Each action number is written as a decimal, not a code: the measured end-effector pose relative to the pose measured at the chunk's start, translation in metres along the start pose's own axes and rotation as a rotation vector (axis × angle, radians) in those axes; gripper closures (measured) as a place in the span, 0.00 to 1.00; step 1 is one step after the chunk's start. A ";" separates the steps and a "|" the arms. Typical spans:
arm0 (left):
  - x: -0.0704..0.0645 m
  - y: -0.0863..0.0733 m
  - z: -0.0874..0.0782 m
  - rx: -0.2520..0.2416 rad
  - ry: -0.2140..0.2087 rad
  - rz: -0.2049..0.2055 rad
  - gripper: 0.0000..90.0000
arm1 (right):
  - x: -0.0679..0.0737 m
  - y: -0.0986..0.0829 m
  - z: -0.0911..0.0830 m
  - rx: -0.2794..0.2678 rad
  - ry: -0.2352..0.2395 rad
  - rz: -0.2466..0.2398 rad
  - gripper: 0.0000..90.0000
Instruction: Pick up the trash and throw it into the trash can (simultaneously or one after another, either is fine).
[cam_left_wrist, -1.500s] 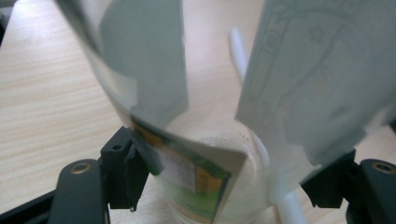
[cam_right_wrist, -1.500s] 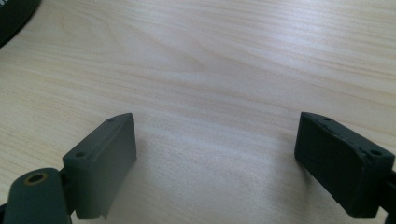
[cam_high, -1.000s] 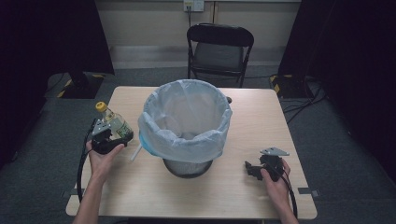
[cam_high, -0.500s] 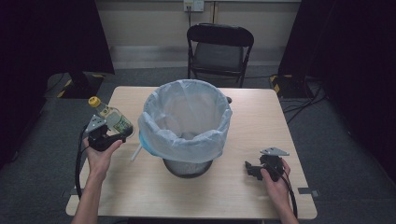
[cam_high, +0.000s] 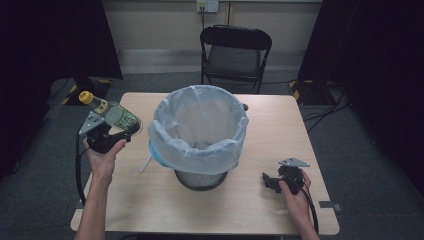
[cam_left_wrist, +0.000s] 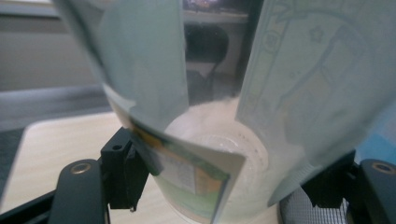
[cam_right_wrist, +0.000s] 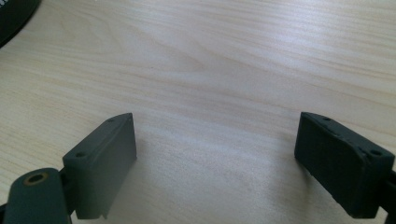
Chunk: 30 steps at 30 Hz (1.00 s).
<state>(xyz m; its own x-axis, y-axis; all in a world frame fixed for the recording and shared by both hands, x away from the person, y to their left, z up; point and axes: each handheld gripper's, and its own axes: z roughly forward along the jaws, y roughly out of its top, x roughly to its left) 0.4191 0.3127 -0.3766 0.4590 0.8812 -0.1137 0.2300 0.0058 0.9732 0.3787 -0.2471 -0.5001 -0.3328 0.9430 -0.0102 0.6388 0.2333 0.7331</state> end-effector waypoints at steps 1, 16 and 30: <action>-0.001 0.003 -0.001 -0.004 -0.007 -0.011 0.32 | 0.000 0.000 0.000 0.000 0.000 0.000 0.13; -0.010 0.040 -0.009 -0.088 -0.053 -0.012 0.32 | 0.000 0.000 0.000 0.000 0.000 0.000 0.13; -0.018 0.071 -0.010 -0.116 -0.071 0.033 0.32 | 0.000 0.000 0.000 0.000 0.000 0.000 0.13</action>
<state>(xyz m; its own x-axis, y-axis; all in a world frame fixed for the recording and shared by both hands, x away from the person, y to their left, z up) 0.4183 0.3018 -0.3034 0.5251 0.8462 -0.0907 0.1150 0.0351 0.9927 0.3786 -0.2471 -0.5001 -0.3325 0.9431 -0.0100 0.6391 0.2331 0.7330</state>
